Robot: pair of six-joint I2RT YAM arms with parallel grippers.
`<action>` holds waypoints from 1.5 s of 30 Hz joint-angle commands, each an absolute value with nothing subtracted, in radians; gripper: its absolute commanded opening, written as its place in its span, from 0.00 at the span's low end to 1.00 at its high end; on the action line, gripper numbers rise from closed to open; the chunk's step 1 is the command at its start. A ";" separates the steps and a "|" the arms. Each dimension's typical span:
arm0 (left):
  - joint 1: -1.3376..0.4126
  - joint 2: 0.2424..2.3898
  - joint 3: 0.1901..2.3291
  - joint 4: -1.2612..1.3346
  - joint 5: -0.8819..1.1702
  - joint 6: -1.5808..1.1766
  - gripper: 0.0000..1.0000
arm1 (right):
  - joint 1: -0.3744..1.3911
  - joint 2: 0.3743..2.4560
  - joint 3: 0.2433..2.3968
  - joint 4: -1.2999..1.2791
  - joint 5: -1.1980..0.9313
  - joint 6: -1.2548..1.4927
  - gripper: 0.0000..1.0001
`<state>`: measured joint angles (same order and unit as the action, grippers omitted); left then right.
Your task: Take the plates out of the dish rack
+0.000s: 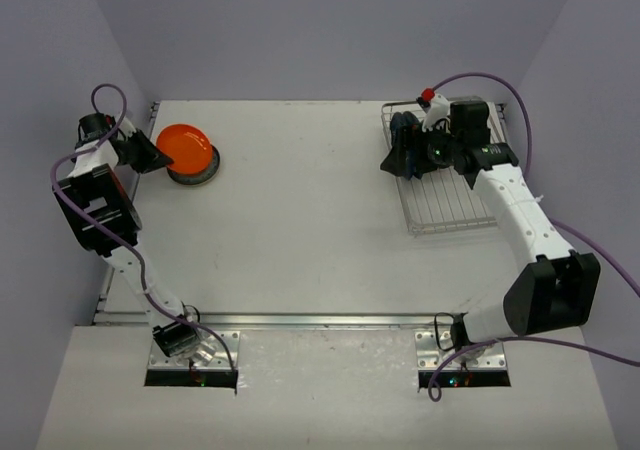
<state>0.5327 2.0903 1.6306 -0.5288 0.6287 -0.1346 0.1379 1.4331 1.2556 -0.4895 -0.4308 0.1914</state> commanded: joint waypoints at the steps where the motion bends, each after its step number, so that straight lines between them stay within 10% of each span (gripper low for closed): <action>1: 0.538 2.123 1.687 -0.548 0.637 -0.114 0.06 | 0.135 1.449 1.275 -0.493 -0.456 0.184 0.99; 9: 0.538 2.157 1.798 -0.678 0.571 0.008 0.57 | 0.135 1.465 1.307 -0.512 -0.437 0.190 0.99; 12: 0.530 2.098 1.805 -0.691 0.499 0.090 1.00 | 0.133 1.460 1.315 -0.512 -0.399 0.187 0.99; 27: 0.081 1.398 1.245 -0.248 -0.177 0.301 1.00 | -0.053 1.514 1.362 -0.478 -0.268 0.220 0.96; 36: -0.104 1.353 1.144 -0.117 -0.439 0.338 1.00 | -0.207 1.614 1.472 -0.472 -0.198 0.119 0.64; 45: -0.169 1.396 1.170 -0.154 -0.437 0.285 1.00 | -0.216 1.772 1.573 -0.408 -0.158 0.102 0.55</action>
<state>-0.1508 1.3943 1.1332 -0.1940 -0.4113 0.3053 -0.2146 1.7041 1.4836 -0.4619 -0.1937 0.1312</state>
